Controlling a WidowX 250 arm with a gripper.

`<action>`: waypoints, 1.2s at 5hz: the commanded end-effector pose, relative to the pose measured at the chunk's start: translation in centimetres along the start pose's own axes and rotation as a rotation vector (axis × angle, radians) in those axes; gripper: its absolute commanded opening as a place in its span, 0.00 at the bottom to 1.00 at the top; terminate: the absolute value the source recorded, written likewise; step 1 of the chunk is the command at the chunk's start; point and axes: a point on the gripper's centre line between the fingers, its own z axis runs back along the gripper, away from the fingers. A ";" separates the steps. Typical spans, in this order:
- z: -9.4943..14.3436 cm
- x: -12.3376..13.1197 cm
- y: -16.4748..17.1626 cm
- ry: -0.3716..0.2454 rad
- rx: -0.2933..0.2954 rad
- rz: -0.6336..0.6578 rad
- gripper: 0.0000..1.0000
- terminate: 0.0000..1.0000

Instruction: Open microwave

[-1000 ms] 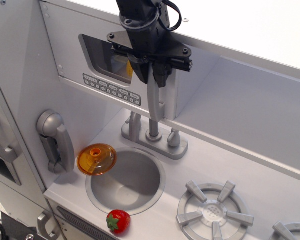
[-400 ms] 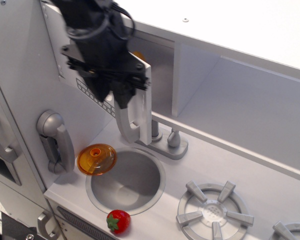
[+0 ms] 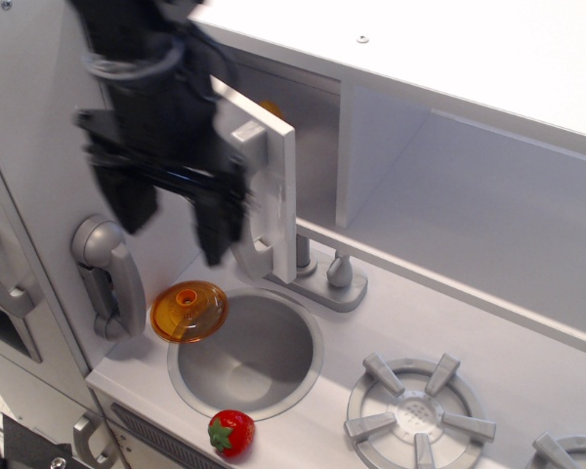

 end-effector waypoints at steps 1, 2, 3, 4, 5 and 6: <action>0.9 3.0 -6.8 0.005 -0.131 -0.020 1.00 0.00; 2.0 6.6 -8.5 -0.020 -0.162 0.007 1.00 0.00; 1.9 8.9 -7.7 -0.021 -0.183 0.066 1.00 0.00; 1.5 10.6 -5.6 -0.052 -0.148 0.101 1.00 0.00; 0.5 10.5 -3.3 -0.076 -0.096 0.109 1.00 0.00; 0.3 9.4 -0.7 -0.109 -0.065 0.109 1.00 0.00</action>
